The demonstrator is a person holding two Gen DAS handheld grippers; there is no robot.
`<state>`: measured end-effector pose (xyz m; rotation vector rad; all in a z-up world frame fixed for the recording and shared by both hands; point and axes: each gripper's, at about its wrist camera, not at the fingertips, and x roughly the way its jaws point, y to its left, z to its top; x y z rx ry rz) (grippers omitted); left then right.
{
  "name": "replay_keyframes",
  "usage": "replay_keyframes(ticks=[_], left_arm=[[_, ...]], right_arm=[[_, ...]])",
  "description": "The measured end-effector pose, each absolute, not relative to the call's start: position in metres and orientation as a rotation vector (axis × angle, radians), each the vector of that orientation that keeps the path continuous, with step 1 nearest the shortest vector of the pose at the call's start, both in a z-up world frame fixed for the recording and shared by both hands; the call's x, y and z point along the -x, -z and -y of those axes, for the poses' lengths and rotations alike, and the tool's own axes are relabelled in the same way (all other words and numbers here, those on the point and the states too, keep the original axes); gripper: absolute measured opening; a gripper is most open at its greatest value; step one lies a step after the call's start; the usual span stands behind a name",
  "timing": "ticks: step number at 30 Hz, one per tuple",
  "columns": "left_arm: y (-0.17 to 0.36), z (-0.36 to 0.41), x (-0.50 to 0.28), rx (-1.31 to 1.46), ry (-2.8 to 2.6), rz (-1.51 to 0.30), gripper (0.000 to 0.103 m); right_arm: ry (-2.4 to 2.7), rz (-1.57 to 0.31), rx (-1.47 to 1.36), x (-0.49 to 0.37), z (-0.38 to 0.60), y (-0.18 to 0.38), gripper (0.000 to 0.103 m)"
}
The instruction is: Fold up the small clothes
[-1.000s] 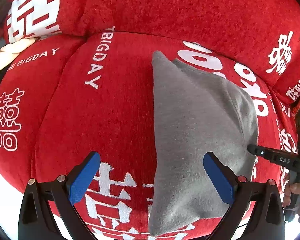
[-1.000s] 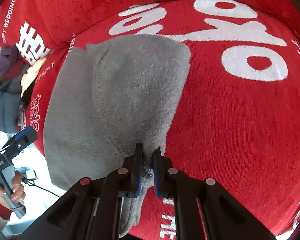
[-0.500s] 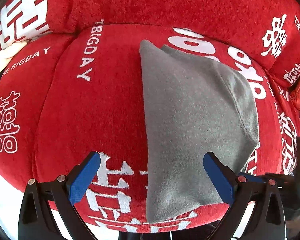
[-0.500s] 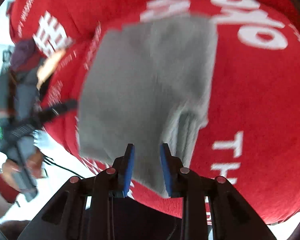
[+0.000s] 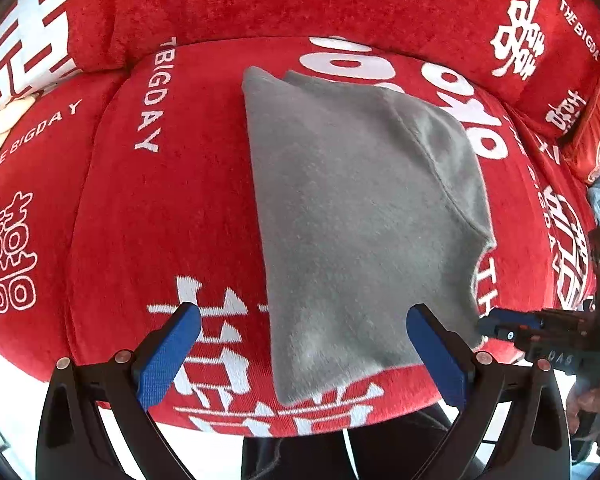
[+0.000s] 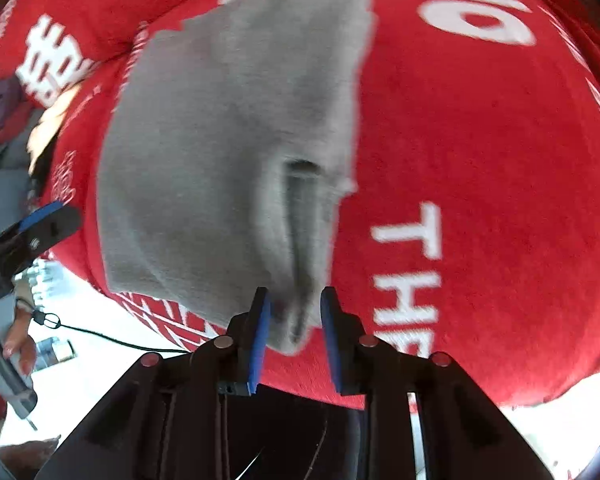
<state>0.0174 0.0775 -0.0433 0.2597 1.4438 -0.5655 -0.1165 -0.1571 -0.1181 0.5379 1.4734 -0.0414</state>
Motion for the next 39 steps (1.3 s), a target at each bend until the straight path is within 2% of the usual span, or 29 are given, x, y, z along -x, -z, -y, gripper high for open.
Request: replay_keyframes(ticks=[2,3,7,10,12,13,14,22,23,39], left_arm=[[0.038,-0.076,-0.012,-0.291,0.566,-1.447,0.103],[0.036,-0.076,-0.011,-0.299,0.565,-1.448,0.103],[0.027,-0.076,0.0,-0.339,0.562,-1.469,0.103],[0.017,-0.078,0.005,-0.333,0.559,-1.487,0.103],[0.009,-0.079,0.006,-0.335,0.556,-1.48,0.103],[0.004,-0.079,0.006,-0.339,0.552,-1.473,0.103],[-0.003,-0.079,0.005,-0.343,0.545,-1.469,0.103],[-0.034,-0.082,-0.008,-0.302,0.465,-1.456,0.103],[-0.036,-0.082,-0.009,-0.299,0.456,-1.458,0.103],[-0.06,-0.085,-0.014,-0.279,0.398,-1.469,0.103]], right_arm=[[0.065,-1.471,-0.57,0.121,0.162,0.111,0.042],[0.074,-1.47,-0.569,0.121,0.161,0.108,0.045],[0.081,-1.462,-0.555,0.117,0.155,0.092,0.049],[0.09,-1.461,-0.554,0.11,0.146,0.083,0.056],[0.089,-1.452,-0.559,0.108,0.142,0.072,0.067],[0.086,-1.443,-0.56,0.108,0.142,0.066,0.08],[0.089,-1.43,-0.553,0.106,0.139,0.058,0.085],[0.13,-1.346,-0.516,0.097,0.135,0.012,0.095],[0.146,-1.347,-0.499,0.095,0.134,0.007,0.102],[0.21,-1.39,-0.4,0.088,0.123,-0.023,0.103]])
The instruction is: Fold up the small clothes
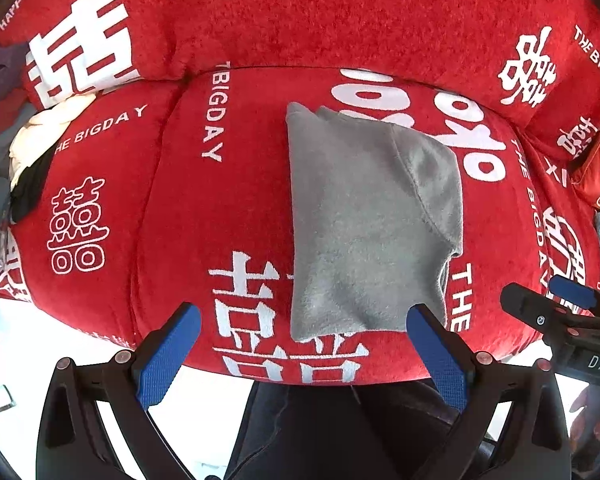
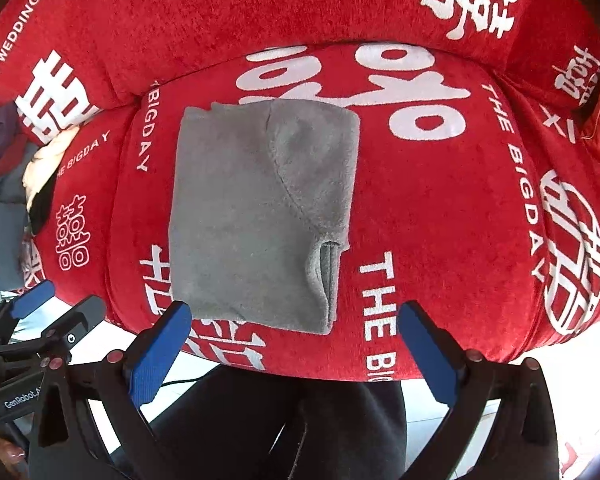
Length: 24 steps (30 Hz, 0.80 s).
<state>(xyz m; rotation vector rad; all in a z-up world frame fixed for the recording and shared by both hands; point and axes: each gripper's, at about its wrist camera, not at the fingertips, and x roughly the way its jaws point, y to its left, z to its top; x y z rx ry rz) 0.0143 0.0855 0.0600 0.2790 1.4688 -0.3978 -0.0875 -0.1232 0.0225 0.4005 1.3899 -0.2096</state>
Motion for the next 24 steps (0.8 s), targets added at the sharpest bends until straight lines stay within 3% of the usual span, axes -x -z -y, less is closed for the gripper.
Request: replay_keyframes(ticks=[24], left_arm=[[-0.065,-0.0849,-0.0138,-0.313,0.389,-1.465,0.103]], right_arm=[[0.222,-1.392,-0.388,0.0843,0.1235,-0.027,0.103]])
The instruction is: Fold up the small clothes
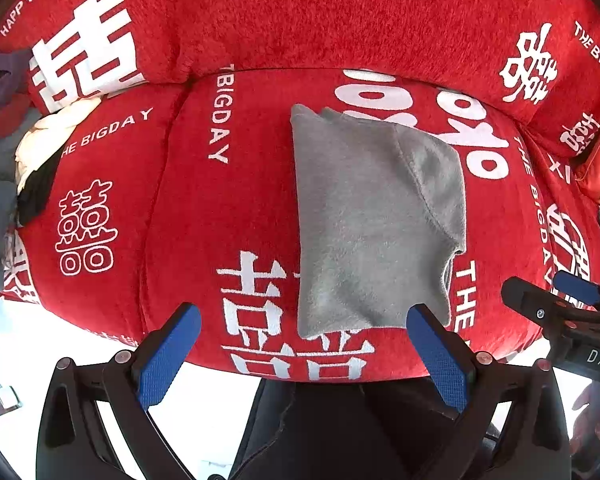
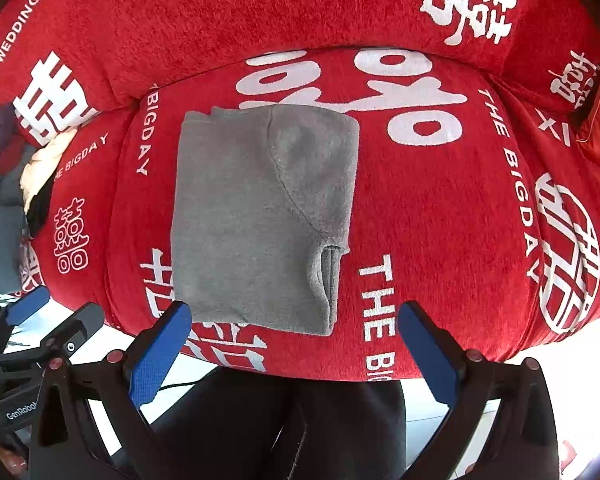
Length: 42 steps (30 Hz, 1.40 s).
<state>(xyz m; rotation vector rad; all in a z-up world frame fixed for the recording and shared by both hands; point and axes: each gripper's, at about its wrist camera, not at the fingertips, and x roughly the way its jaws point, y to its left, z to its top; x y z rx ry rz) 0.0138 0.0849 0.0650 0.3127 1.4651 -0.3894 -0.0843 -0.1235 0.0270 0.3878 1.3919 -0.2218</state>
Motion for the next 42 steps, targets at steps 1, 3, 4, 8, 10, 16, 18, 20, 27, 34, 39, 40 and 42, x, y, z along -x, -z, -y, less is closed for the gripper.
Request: replay_keyframes(ticks=[1,3,4,8,10,16,18,20,27,34,39,40,42], left_arm=[[-0.0654,-0.0848,-0.0135,-0.312,0.388,-1.465,0.103],[-0.0655,-0.0848,-0.0135,-0.311,0.39,-1.465,0.103],[-0.0658,-0.0849,-0.0133,-0.311,0.39,-1.464,0.103],[-0.0687,-0.0846,-0.0129,-0.311,0.389,-1.462,0.103],[-0.0688,-0.0849,-0.0131,-0.309,0.388,-1.462,0.103],[-0.0696,-0.0847,-0.0131,-0.307,0.39,-1.461,0.103],[-0.0705,-0.0846,-0.0127,-0.308,0.389,-1.459,0.103],[-0.0708,-0.0845,-0.0125,-0.308,0.388,-1.46,0.103],[-0.0709,-0.0845,-0.0121,-0.309,0.388,-1.459,0.103],[-0.0711,-0.0841,-0.0113,-0.306,0.386,-1.46,0.103],[-0.0708,-0.084,-0.011,-0.306,0.385,-1.46,0.103],[-0.0708,-0.084,-0.011,-0.306,0.385,-1.459,0.103],[-0.0706,-0.084,-0.0111,-0.306,0.386,-1.46,0.103]], right_arm=[[0.222,-1.391,-0.389,0.0847,0.1238,-0.0277,0.103],[0.224,-1.391,-0.391,0.0854,0.1243,-0.0281,0.103],[0.225,-1.391,-0.391,0.0852,0.1249,-0.0283,0.103],[0.228,-1.39,-0.395,0.0852,0.1254,-0.0289,0.103],[0.227,-1.39,-0.396,0.0852,0.1255,-0.0294,0.103],[0.226,-1.39,-0.393,0.0849,0.1249,-0.0298,0.103],[0.226,-1.388,-0.394,0.0851,0.1241,-0.0311,0.103],[0.226,-1.385,-0.396,0.0854,0.1241,-0.0318,0.103],[0.23,-1.382,-0.396,0.0854,0.1243,-0.0329,0.103],[0.234,-1.381,-0.398,0.0865,0.1251,-0.033,0.103],[0.239,-1.378,-0.405,0.0879,0.1263,-0.0334,0.103],[0.24,-1.378,-0.405,0.0883,0.126,-0.0331,0.103],[0.238,-1.378,-0.405,0.0882,0.1262,-0.0332,0.103]])
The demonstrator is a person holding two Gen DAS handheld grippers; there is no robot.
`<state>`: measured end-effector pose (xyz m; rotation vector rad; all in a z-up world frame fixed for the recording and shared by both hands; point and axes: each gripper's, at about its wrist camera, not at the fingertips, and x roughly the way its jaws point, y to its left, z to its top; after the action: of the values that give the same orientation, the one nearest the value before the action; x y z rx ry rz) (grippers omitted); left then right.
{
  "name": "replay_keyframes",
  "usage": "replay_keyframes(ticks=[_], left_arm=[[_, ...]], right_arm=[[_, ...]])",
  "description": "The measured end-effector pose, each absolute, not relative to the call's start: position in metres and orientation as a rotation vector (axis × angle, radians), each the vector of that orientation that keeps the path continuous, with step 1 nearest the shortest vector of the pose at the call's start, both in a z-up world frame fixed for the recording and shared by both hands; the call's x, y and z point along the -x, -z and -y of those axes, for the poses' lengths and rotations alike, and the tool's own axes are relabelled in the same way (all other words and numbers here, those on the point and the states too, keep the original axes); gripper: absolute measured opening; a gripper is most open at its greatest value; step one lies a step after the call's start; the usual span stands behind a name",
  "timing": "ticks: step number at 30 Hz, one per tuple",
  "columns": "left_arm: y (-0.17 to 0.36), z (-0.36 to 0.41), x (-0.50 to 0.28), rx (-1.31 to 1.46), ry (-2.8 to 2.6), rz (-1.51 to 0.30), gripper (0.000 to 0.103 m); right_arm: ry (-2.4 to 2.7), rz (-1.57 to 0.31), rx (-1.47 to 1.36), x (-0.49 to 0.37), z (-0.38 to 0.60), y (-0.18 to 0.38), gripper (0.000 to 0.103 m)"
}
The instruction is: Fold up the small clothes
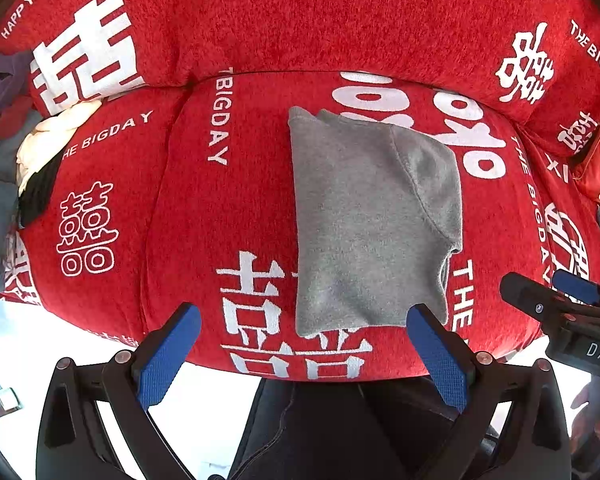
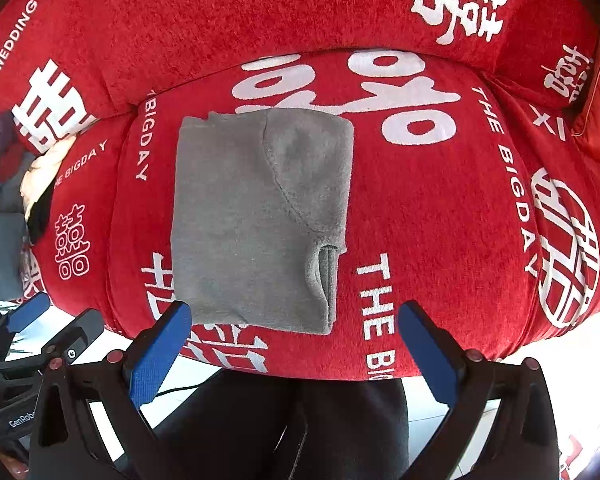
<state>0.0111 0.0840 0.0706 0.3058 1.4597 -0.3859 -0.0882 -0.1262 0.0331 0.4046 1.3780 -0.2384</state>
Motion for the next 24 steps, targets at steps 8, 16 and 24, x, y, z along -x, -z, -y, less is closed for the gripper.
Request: replay_keyframes(ticks=[8,16,24], left_arm=[[-0.0706,-0.0838,-0.011,-0.306,0.385,-1.46,0.103],[-0.0711,-0.0839,-0.0105,-0.309,0.386,-1.46,0.103],[-0.0703,-0.083,-0.0087,-0.313,0.392,-1.455,0.103]], right_arm=[[0.237,-1.379,-0.406,0.0876,0.1262,-0.0329,0.103],[0.234,-1.381,-0.403,0.0866,0.1272,-0.0327,0.103],[0.236,-1.379,-0.407,0.087,0.1265,-0.0324,0.103]])
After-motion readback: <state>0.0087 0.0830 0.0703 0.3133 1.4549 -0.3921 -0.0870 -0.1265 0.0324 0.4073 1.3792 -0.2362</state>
